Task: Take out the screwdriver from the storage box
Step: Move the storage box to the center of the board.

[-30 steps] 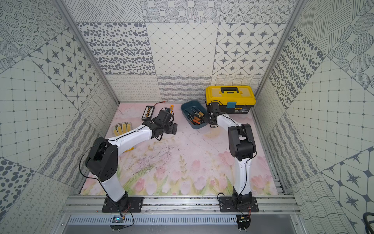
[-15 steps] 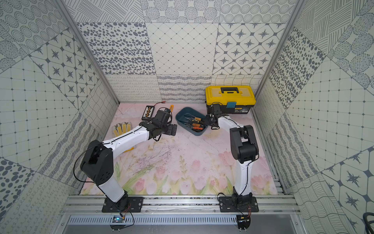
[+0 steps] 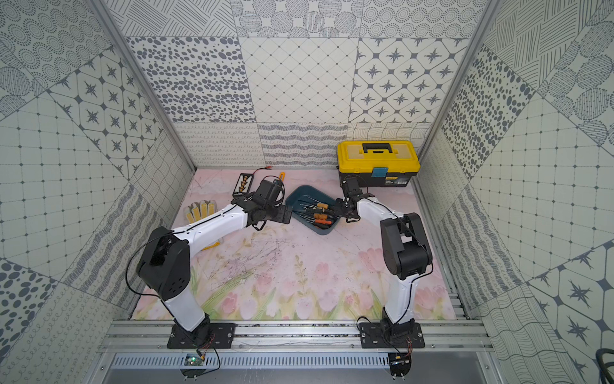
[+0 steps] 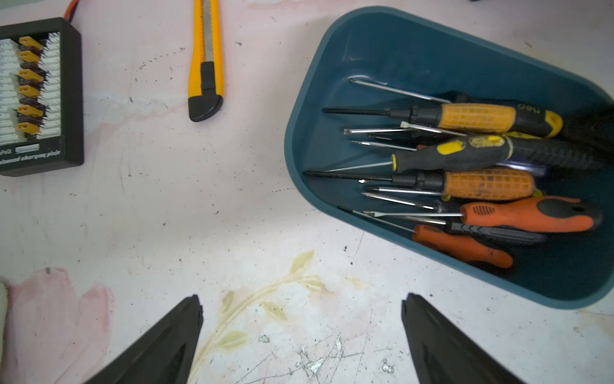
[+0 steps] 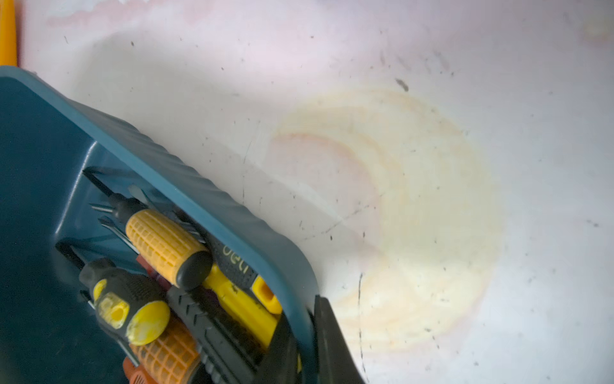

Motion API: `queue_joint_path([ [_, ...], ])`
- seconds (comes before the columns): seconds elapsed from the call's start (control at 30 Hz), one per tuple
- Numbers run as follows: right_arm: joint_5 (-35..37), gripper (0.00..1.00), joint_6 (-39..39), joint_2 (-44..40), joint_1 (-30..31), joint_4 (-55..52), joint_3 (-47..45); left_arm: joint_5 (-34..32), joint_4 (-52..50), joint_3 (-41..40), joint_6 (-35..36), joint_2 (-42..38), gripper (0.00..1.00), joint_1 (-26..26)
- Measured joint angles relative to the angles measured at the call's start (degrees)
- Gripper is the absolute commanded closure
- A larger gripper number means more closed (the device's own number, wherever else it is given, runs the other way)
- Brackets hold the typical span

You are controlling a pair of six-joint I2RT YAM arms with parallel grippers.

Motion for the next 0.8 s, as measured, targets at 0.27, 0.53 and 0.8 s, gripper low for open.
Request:
queue_joint_path([
  [0.27, 1.18, 0.96, 4.87, -5.35, 1.64, -1.36, -6.38, 1.77, -4.22, 3.89, -1.62, 4.00, 0.01, -0.02],
  [0.53, 3.10, 0.96, 10.99, -9.70, 4.22, -2.29, -10.56, 4.39, -10.75, 8.04, -7.93, 8.66, 0.01, -0.59],
  [0.8, 3.82, 0.99, 14.14, -13.75, 7.23, -3.89, -14.29, 7.67, -14.05, 5.86, -15.50, 7.87, 0.05, -1.62],
])
